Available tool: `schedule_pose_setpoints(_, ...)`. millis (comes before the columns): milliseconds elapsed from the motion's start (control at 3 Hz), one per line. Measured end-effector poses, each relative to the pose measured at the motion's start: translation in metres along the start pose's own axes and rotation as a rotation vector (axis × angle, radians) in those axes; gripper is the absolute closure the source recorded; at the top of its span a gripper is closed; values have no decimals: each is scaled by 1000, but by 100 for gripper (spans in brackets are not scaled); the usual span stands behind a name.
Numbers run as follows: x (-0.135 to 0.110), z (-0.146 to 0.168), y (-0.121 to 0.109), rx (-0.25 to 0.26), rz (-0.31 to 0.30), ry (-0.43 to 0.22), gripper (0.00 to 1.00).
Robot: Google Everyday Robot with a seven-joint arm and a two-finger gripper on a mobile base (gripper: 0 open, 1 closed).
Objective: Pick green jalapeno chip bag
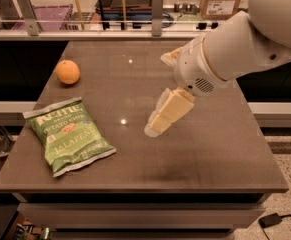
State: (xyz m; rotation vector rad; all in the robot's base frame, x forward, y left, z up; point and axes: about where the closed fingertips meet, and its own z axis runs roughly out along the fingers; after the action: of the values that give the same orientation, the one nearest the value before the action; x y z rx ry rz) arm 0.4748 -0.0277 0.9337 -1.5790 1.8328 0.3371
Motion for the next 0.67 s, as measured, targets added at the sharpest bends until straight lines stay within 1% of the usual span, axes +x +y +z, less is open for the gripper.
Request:
schedule_pose_setpoints(333, -9, 18, 8, -1, -15, -27, 0)
schedule_pose_setpoints(667, -14, 40, 11, 6, -22, -27, 0)
